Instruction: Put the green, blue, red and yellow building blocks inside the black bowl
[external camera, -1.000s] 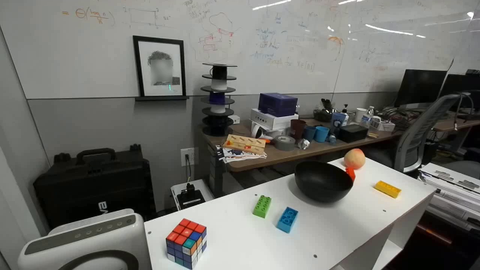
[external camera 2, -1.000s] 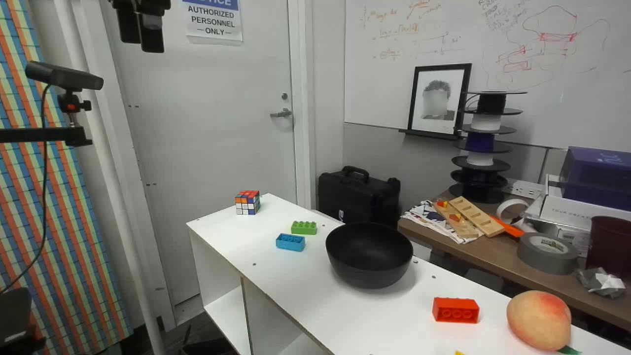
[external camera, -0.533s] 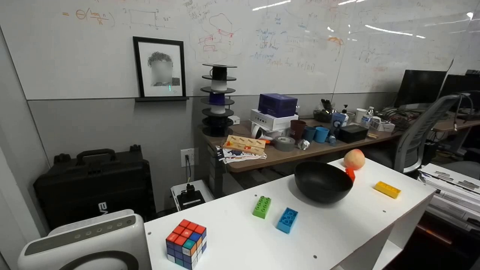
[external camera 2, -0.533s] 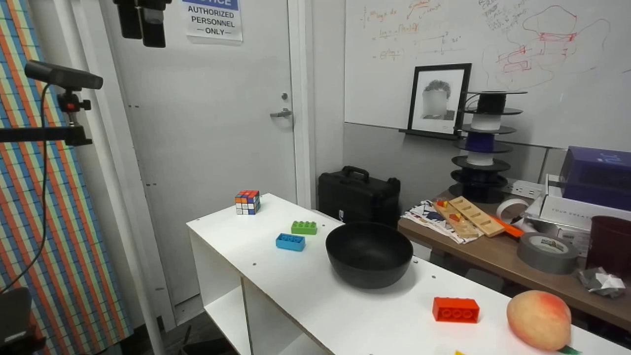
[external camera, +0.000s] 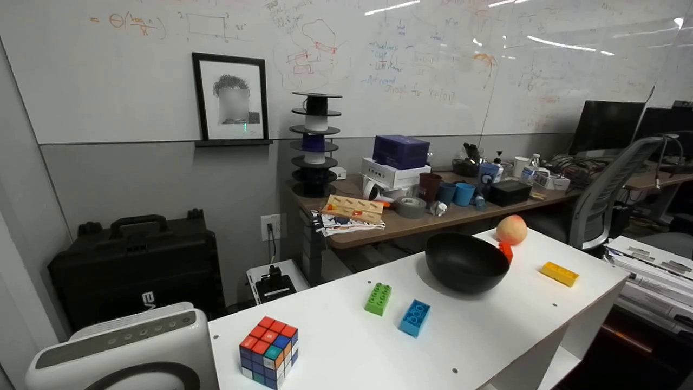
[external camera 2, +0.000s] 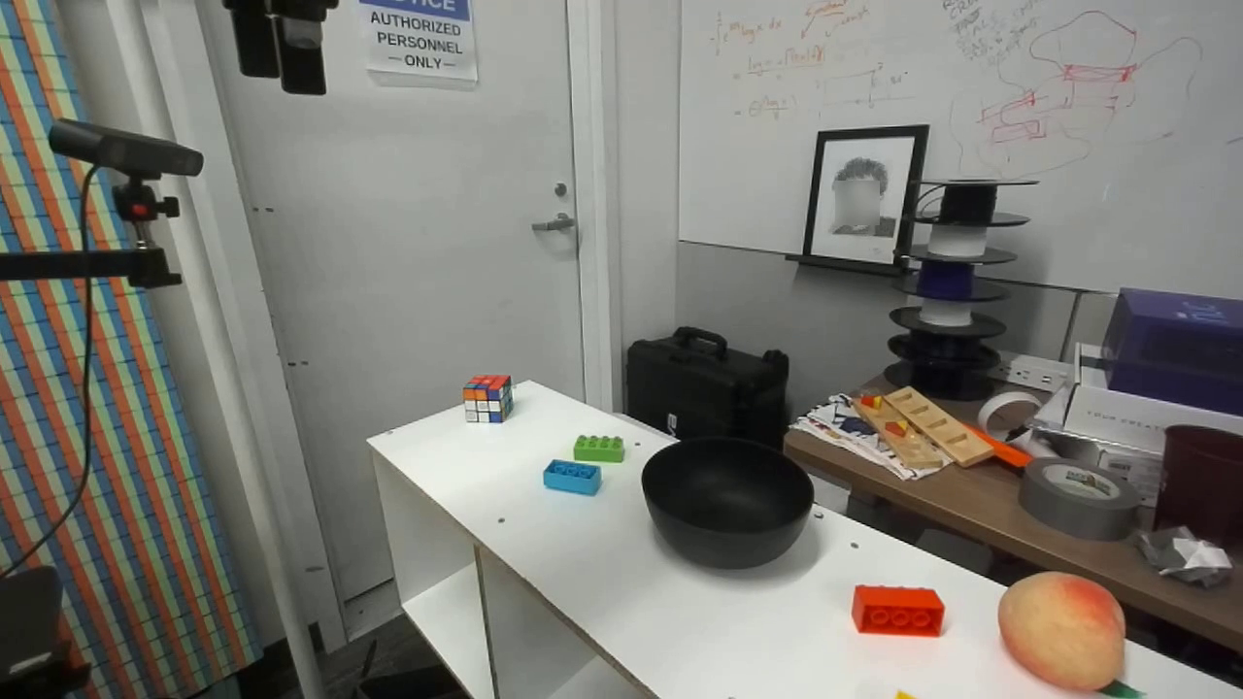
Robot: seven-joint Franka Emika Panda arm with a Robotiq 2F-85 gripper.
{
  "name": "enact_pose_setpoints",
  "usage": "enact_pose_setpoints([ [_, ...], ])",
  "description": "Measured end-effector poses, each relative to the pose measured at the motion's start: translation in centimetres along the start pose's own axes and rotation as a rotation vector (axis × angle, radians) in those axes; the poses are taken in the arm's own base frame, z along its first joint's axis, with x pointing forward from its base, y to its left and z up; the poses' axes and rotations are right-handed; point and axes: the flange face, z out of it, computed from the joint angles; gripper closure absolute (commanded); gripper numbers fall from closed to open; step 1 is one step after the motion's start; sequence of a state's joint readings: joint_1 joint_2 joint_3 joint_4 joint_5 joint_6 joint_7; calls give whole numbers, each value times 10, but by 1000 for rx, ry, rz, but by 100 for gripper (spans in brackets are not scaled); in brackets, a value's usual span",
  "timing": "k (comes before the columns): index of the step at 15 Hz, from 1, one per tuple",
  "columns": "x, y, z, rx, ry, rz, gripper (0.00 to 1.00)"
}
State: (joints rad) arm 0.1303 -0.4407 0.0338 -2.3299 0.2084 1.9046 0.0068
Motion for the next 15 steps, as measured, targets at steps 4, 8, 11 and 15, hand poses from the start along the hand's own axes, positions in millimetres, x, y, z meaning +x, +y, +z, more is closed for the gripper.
enact_pose_setpoints([
  [4,15,7,10,-6,33,112,0],
  [8,63,9,29,-1,71,251,0],
  [11,114,10,50,14,110,374,0],
  [15,164,20,100,22,98,548,0],
])
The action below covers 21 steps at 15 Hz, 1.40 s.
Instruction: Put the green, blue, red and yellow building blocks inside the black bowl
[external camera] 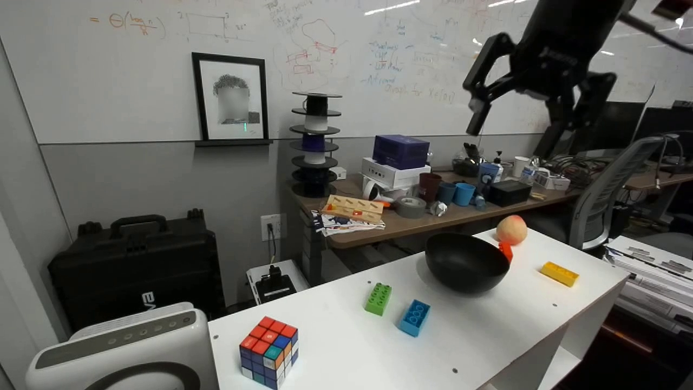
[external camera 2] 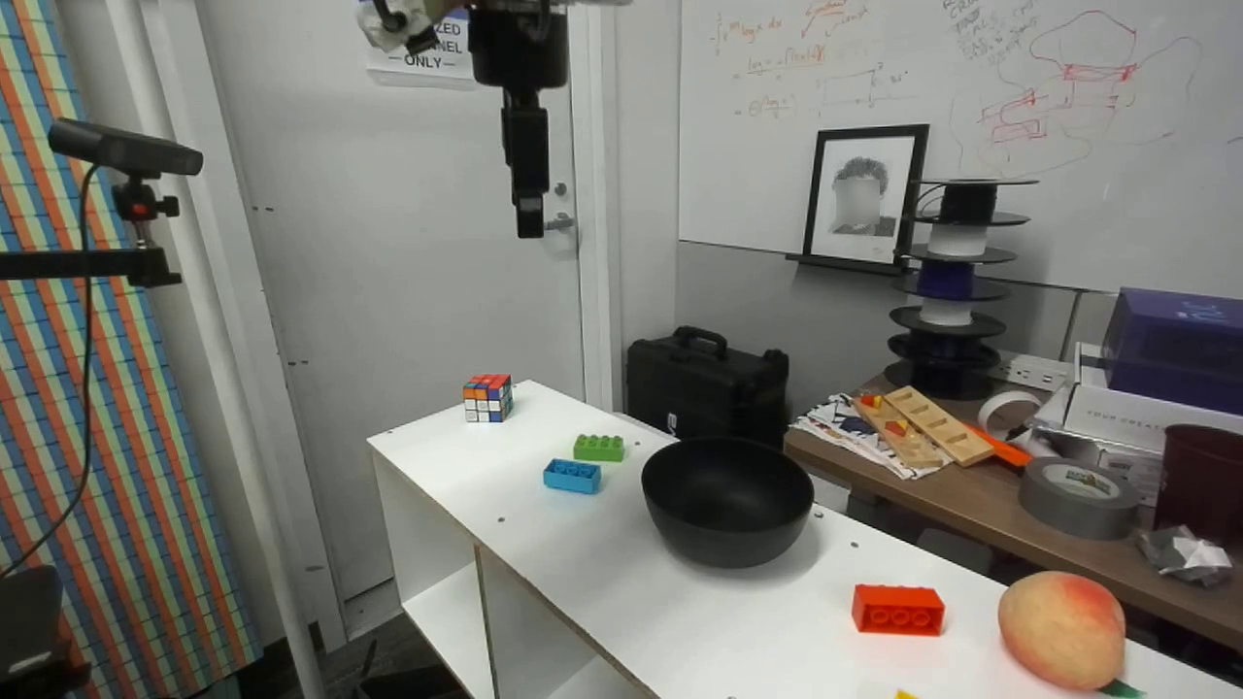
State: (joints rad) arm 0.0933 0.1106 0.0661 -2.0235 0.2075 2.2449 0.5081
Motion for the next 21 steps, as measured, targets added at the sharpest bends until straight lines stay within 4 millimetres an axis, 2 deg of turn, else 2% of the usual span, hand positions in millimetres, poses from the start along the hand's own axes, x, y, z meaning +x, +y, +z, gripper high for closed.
enact_pose_setpoints([
  [6,57,-21,87,20,9,208,0],
  [11,90,-47,151,19,5,325,0],
  [16,103,-67,211,-18,-16,390,0],
  [21,103,-74,252,-92,-102,384,0],
])
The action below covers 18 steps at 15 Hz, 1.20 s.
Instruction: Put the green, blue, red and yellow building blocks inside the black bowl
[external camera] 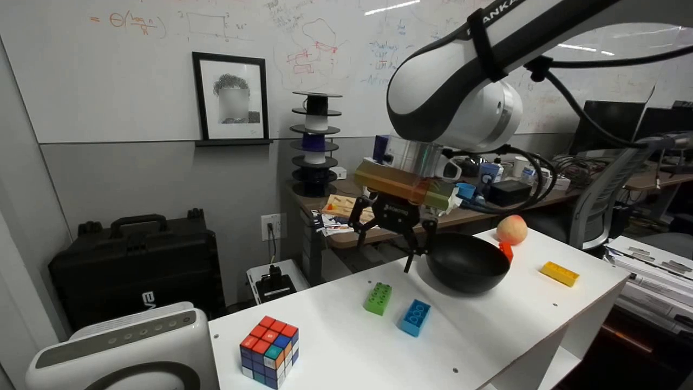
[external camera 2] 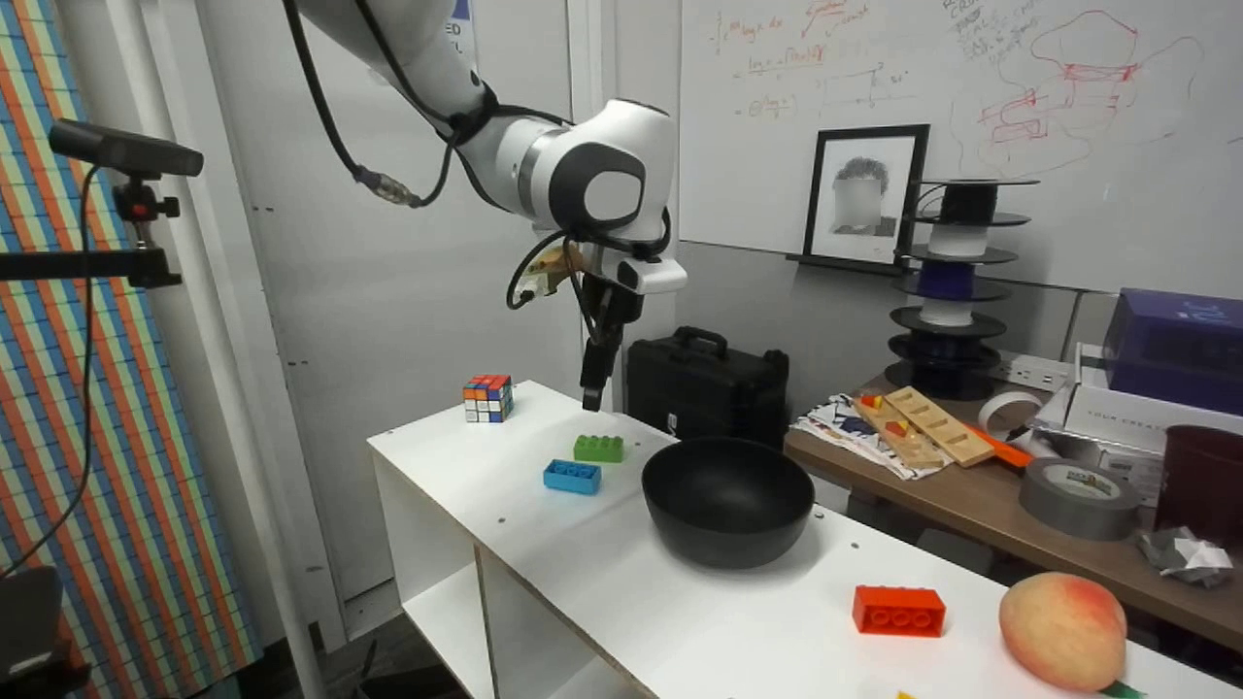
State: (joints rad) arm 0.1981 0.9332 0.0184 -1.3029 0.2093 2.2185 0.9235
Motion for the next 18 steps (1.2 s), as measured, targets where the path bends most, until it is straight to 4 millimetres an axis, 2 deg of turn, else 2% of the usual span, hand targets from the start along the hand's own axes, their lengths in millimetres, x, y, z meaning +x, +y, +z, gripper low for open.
enact_pose_setpoints([
  [11,25,5,46,-101,29,-26,0],
  [18,20,-19,56,-63,39,-55,0],
])
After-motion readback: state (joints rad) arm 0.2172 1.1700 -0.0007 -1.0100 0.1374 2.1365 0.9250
